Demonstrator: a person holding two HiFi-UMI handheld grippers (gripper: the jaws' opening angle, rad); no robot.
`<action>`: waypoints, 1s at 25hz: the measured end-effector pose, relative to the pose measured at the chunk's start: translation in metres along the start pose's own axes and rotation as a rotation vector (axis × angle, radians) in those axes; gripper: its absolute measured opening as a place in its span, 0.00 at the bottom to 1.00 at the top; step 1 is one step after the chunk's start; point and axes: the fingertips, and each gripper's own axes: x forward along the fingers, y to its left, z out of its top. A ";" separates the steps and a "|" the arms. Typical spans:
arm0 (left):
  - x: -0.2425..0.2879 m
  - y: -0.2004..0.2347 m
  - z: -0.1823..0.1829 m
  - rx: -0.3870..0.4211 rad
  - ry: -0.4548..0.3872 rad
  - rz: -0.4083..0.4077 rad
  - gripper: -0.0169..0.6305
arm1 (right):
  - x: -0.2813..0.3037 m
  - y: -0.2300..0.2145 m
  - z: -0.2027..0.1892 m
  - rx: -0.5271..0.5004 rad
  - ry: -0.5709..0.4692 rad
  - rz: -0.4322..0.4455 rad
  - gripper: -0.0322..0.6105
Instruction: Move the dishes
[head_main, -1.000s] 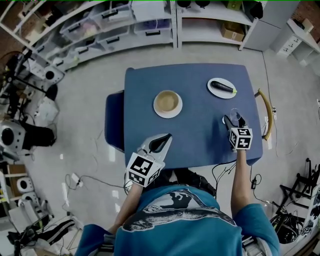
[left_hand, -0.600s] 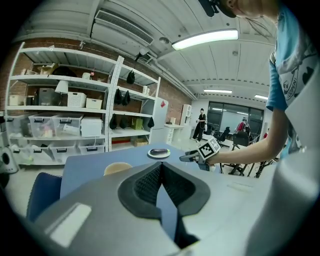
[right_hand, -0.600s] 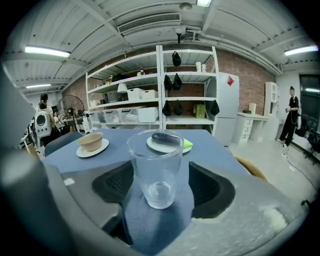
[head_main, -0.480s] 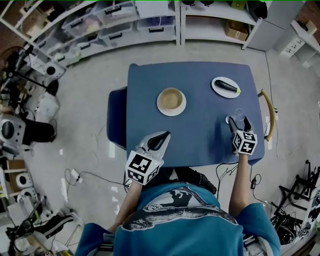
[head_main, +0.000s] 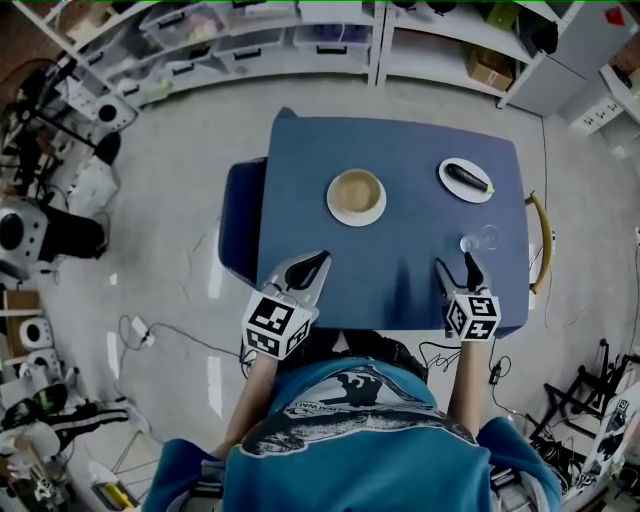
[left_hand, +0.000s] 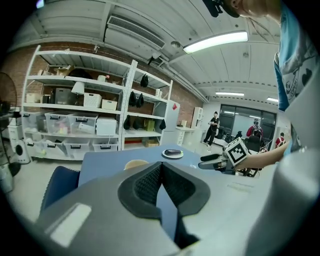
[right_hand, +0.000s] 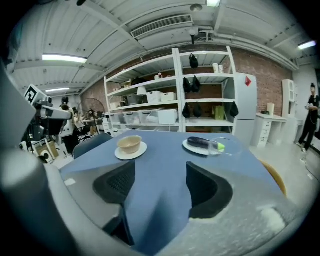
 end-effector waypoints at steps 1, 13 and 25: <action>-0.002 0.002 0.000 -0.003 -0.004 0.007 0.05 | 0.009 0.016 0.004 -0.022 0.000 0.039 0.54; -0.035 0.030 -0.007 -0.054 -0.027 0.114 0.05 | 0.139 0.166 0.043 -0.501 0.068 0.386 0.47; -0.079 0.068 -0.019 -0.114 -0.043 0.236 0.05 | 0.209 0.182 0.019 -0.832 0.324 0.350 0.13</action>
